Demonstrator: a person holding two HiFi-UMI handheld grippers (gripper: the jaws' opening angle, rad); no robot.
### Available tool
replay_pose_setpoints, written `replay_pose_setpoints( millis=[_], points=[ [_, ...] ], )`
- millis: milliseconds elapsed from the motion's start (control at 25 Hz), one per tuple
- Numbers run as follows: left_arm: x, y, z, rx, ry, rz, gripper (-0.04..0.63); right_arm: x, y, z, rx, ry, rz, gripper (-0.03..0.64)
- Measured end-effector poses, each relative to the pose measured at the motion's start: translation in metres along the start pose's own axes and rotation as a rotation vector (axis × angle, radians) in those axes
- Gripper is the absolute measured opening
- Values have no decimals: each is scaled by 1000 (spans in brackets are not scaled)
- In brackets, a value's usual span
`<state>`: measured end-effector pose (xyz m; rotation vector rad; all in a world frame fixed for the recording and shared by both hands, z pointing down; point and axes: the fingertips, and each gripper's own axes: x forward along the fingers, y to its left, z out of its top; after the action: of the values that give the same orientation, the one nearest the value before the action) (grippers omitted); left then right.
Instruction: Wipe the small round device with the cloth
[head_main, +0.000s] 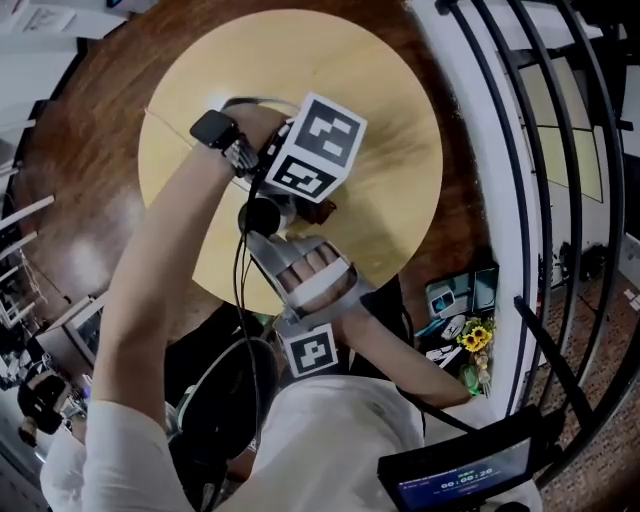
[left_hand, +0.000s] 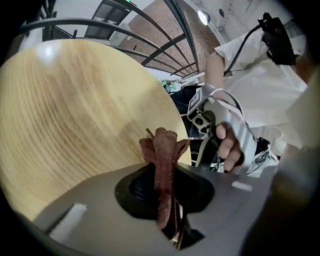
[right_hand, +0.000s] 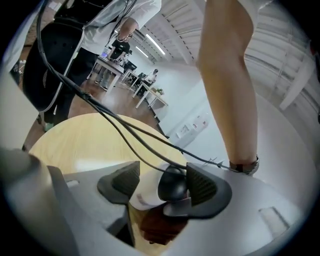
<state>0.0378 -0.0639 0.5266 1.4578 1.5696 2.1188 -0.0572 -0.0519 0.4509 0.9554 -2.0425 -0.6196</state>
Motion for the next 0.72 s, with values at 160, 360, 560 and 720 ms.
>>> replay_pose_setpoints(
  millis=[160, 360, 560, 720],
  points=[
    [-3, -13, 5, 4, -14, -46, 67, -1, -3, -10, 7, 32, -26, 290],
    [-11, -30, 10, 20, -18, -24, 67, -4, -13, -22, 17, 55, -63, 290],
    [-27, -37, 6, 2, -64, 51, 67, -3, -12, -21, -34, 54, -76, 290],
    [-44, -48, 1, -12, -103, 97, 67, -1, -4, -26, -70, 84, -59, 290]
  ],
)
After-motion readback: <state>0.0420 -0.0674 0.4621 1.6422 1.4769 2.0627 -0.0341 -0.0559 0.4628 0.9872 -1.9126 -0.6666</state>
